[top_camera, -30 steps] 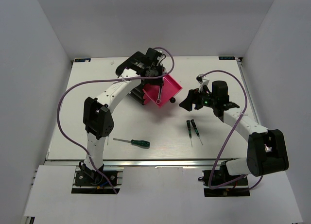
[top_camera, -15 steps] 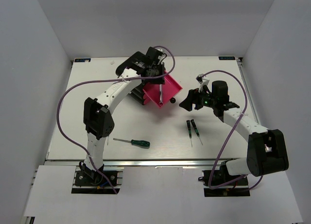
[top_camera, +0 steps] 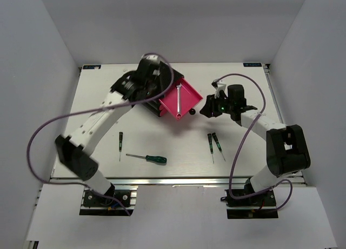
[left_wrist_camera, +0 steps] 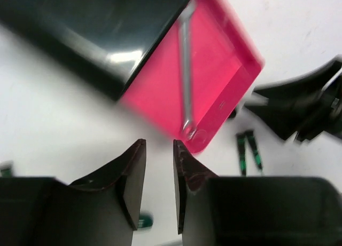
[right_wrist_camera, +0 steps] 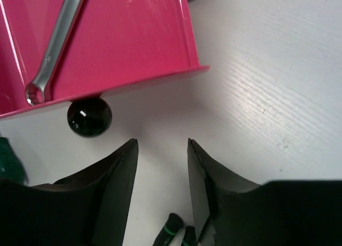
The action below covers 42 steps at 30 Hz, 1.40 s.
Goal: Sort the tools into containers
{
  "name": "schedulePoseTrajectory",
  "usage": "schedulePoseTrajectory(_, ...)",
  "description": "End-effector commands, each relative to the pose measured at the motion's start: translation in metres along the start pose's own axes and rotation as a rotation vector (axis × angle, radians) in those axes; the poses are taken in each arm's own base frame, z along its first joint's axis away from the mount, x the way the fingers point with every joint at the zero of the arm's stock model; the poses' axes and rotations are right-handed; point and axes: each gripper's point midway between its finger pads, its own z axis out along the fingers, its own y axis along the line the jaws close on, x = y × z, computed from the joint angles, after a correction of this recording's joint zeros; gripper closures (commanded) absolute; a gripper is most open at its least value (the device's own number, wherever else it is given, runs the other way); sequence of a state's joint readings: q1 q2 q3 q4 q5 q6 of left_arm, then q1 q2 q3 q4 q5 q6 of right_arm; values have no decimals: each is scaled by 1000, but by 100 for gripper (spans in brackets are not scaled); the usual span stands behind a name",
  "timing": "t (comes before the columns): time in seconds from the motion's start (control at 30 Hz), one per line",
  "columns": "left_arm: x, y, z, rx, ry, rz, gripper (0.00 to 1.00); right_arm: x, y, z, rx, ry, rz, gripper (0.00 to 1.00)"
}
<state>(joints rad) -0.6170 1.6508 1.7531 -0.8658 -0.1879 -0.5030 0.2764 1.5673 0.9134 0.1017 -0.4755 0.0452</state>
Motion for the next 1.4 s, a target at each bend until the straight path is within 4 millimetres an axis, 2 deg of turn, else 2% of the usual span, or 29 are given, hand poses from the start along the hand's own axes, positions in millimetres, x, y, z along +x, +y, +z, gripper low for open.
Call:
schedulePoseTrajectory(0.0, 19, 34, -39, -61, -52, -83, 62, -28, -1, 9, 31, -50, -70, 56)
schedulePoseTrajectory(0.07, 33, 44, -46, -71, -52, -142, 60, -25, 0, 18, 26, -38, -71, 65)
schedulePoseTrajectory(0.1, 46, 52, -53, -76, -56, -161, 60, -31, 0, 21, 29, -47, -75, 66)
schedulePoseTrajectory(0.17, 54, 58, -58, -74, -72, -216, 58, -31, 0, 30, 26, -45, -56, 71)
schedulePoseTrajectory(0.2, 69, 65, -55, -87, -56, -223, 56, -40, 1, 33, 22, -62, -57, 73)
schedulePoseTrajectory(0.23, 68, 66, -63, -73, -79, -249, 55, -42, -1, 37, 22, -68, -48, 74)
schedulePoseTrajectory(0.3, 76, 69, -63, -72, -80, -263, 50, -50, 3, 42, 10, -81, -25, 76)
schedulePoseTrajectory(0.4, 93, 77, -62, -81, -65, -279, 48, -79, 9, 48, -13, -138, -23, 78)
schedulePoseTrajectory(0.53, 101, 83, -63, -89, -65, -294, 47, -111, 17, 53, -43, -199, -22, 79)
schedulePoseTrajectory(0.63, 105, 85, -62, -90, -60, -296, 45, -128, 20, 59, -62, -214, -2, 79)
schedulePoseTrajectory(0.83, 112, 86, -55, -97, -41, -289, 44, -132, 36, 77, -107, -195, 11, 78)
schedulePoseTrajectory(0.9, 114, 87, -53, -103, -38, -287, 44, -140, 41, 81, -115, -202, 10, 77)
schedulePoseTrajectory(0.93, 115, 88, -52, -109, -37, -286, 44, -136, 42, 88, -119, -187, 19, 76)
schedulePoseTrajectory(1.03, 112, 93, -50, -140, -55, -283, 43, -144, 40, 92, -106, -193, 35, 71)
schedulePoseTrajectory(1.1, 100, 92, -50, -141, -91, -280, 42, -147, 36, 88, -89, -208, 16, 65)
schedulePoseTrajectory(1.13, 97, 93, -45, -153, -89, -259, 42, -155, 35, 81, -86, -229, -4, 54)
schedulePoseTrajectory(1.2, 83, 91, -37, -148, -104, -252, 42, -158, 36, 72, -104, -233, -82, 41)
schedulePoseTrajectory(1.23, 71, 84, -36, -124, -110, -235, 41, -163, 36, 62, -108, -245, -114, 29)
schedulePoseTrajectory(1.27, 67, 87, -24, -142, -94, -235, 40, -161, 39, 56, -131, -240, -145, 27)
schedulePoseTrajectory(1.3, 61, 87, -21, -138, -93, -235, 39, -162, 38, 51, -132, -247, -200, 24)
schedulePoseTrajectory(1.33, 44, 92, -20, -137, -117, -248, 38, -159, 35, 40, -132, -250, -222, 21)
schedulePoseTrajectory(1.37, 39, 91, -17, -117, -111, -253, 38, -156, 37, 34, -154, -249, -240, 20)
